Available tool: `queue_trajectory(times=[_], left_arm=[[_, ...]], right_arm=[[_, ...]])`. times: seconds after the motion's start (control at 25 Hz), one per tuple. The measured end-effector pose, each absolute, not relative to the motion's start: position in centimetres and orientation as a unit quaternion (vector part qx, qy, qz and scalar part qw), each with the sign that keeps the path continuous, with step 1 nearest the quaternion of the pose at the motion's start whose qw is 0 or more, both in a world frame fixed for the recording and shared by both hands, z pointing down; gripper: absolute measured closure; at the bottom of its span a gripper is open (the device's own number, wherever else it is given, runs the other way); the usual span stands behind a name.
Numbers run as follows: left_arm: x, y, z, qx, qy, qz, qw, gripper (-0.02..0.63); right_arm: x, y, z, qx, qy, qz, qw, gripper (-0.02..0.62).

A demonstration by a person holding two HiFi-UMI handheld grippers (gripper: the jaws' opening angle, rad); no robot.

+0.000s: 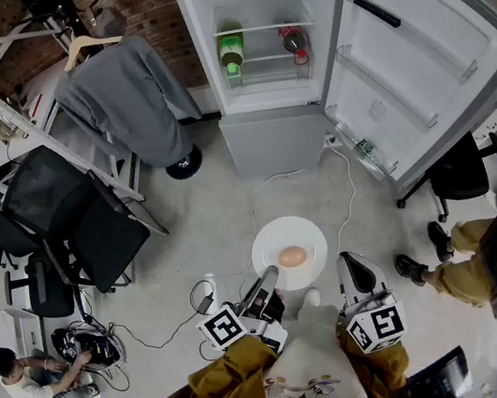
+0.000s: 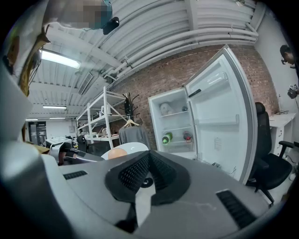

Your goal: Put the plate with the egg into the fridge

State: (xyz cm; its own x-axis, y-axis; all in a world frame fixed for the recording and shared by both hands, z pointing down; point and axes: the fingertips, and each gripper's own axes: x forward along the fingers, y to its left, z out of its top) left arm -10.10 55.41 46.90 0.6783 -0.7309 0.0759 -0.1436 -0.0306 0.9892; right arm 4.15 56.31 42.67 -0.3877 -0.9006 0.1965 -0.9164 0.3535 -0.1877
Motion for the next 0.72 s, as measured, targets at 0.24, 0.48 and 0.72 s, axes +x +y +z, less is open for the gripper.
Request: queue_trajectory(times=[0.24,0.48,0.72], left_arm=[[-9.6,55.2,46.6,0.682,-0.324,-0.238,0.611,0.58],[-8.5,55.1,46.3,0.681,-0.325,-0.24,0.611,0.58],[-6.8,55.2,46.5,0.682,-0.329,-0.234,0.61,0.58]], right_arm=[[4.7,56.2,42.4,0.552,-0.823,0.131,0.027,0.591],[6.0,56.3,42.1,0.553,-0.822,0.132,0.015,0.589],[7.9,56.1,42.5,0.552,-0.821,0.145,-0.001,0.589]])
